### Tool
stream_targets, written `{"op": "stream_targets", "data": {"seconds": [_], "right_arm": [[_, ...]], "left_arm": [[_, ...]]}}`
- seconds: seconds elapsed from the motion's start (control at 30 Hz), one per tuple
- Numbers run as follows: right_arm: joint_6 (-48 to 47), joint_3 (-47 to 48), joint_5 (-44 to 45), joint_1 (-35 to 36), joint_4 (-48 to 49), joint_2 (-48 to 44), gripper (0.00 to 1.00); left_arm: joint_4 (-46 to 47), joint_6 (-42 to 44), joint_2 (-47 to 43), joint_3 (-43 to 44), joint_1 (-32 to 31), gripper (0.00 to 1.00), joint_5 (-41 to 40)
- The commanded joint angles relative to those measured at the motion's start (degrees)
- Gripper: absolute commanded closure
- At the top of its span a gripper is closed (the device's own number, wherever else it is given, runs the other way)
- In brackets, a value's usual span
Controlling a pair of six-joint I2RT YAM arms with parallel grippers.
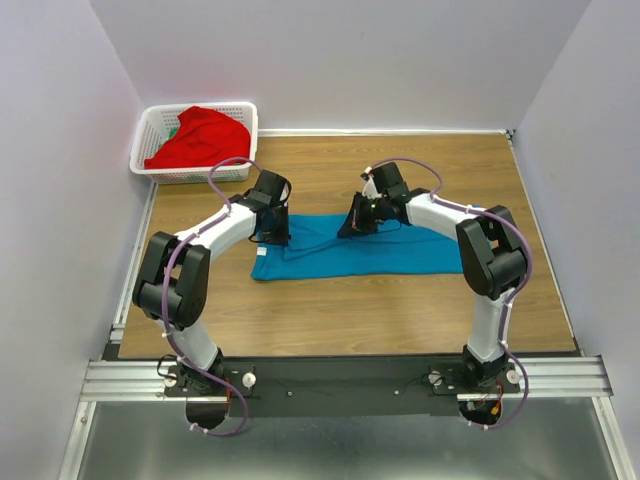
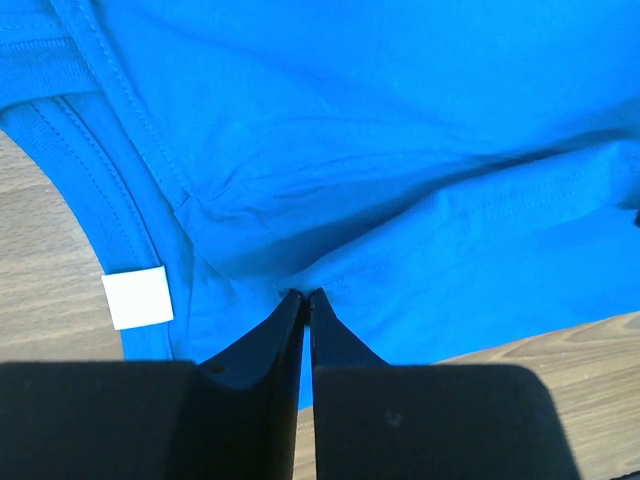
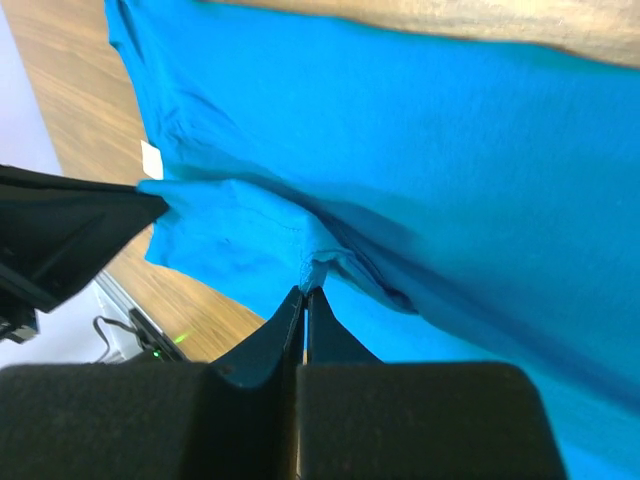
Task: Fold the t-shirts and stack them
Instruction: Fold the tshirt
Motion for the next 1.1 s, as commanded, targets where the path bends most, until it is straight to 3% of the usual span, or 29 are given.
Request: {"op": "stream_targets", "data": {"seconds": [0.0,0.13,0.2,0.33,0.4,0.53,0.67,0.77,0.83,1.07], "right_arm": [[1.44,2.45,2.33,-0.75,-1.2,1.69,0.92],[1.35,3.76,2.51,-0.92,-1.2,2.74,0.91],[0.82,4.91,2.08,-1.01,-1.2,3.18,0.82],[-0.32,5.88,1.46,-0.92,-1.2,2.57,0.72],[-1.37,5.35,1.98,-0.92,-1.29,1.69,0.68],[-3.22,3.69,3.48,-1.01,-1.21,-1.12,0.59],[-3.92,2.98,1.03,-0.75,-1.12,-1.92,0.58],[-4.89,2.54,-0.38,-0.22,-1.12,-2.36,0.56],[-4.63,1.4,-0.12,0.39,-1.03,-2.88,0.52],[0.38,-3.08,5.24,0.57,0.37,-3.59,0.48]], "left_arm": [[1.59,0.53,0.68,0.93,0.24,0.85,-1.68],[1.77,0.45,1.56,0.93,0.51,0.76,-1.94],[2.03,0.71,2.18,0.93,0.68,0.73,-0.8],[4.14,-1.04,-0.63,-0.21,0.68,0.45,-1.32],[4.5,-1.57,-3.43,-0.48,0.6,0.4,-3.86],[5.02,-2.89,-9.15,-1.7,0.68,0.36,-9.58],[7.13,-4.03,-16.09,-5.39,0.6,0.36,-12.05],[9.76,-4.39,-22.85,-8.12,0.68,0.3,-14.68],[12.05,-4.21,-28.74,-11.45,0.68,0.22,-18.19],[17.15,-1.58,-47.02,-21.2,0.68,0.19,-26.02]]}}
